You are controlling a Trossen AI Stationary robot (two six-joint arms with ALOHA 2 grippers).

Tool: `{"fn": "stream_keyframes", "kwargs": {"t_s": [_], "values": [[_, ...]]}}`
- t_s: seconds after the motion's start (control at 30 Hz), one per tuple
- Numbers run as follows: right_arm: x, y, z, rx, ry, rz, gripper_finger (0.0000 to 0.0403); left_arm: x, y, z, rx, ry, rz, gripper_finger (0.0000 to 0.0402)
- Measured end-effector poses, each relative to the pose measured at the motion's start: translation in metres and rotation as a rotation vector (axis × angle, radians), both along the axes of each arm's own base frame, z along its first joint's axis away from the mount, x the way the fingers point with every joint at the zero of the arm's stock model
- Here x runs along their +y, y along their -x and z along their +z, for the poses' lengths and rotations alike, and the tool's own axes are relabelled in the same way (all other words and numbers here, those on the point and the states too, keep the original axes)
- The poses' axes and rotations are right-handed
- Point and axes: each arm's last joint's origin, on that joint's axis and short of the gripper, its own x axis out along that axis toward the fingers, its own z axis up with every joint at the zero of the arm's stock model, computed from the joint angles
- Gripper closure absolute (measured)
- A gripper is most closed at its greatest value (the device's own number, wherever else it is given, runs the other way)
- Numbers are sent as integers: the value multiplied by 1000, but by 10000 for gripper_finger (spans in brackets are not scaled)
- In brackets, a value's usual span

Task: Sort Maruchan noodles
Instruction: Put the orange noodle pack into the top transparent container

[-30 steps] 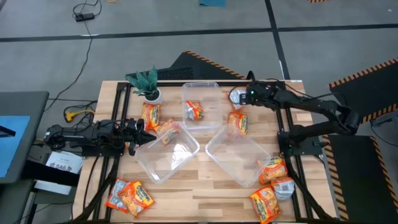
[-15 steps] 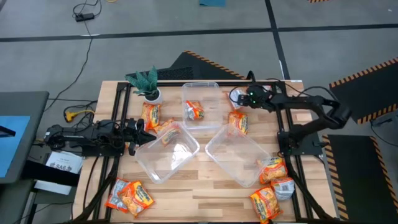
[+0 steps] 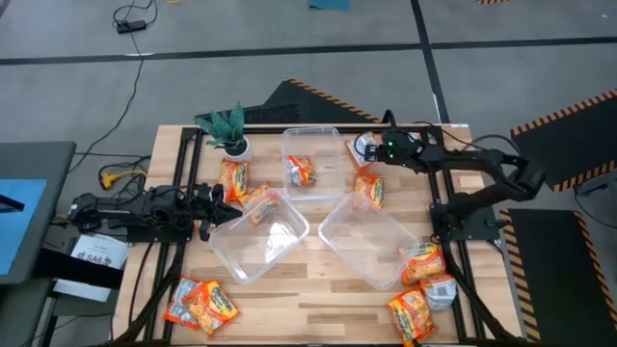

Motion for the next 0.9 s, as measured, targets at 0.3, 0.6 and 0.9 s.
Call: {"fn": "stream_keyframes", "kwargs": {"t_s": [0.3, 0.6, 0.9], "values": [[27, 7, 77, -219, 223, 84, 396, 0, 0, 0, 0, 0, 0, 401], [51, -8, 125, -353, 383, 195, 397, 0, 0, 0, 0, 0, 0, 401], [71, -74, 136, -401, 432, 445, 397, 0, 0, 0, 0, 0, 0, 401]]}}
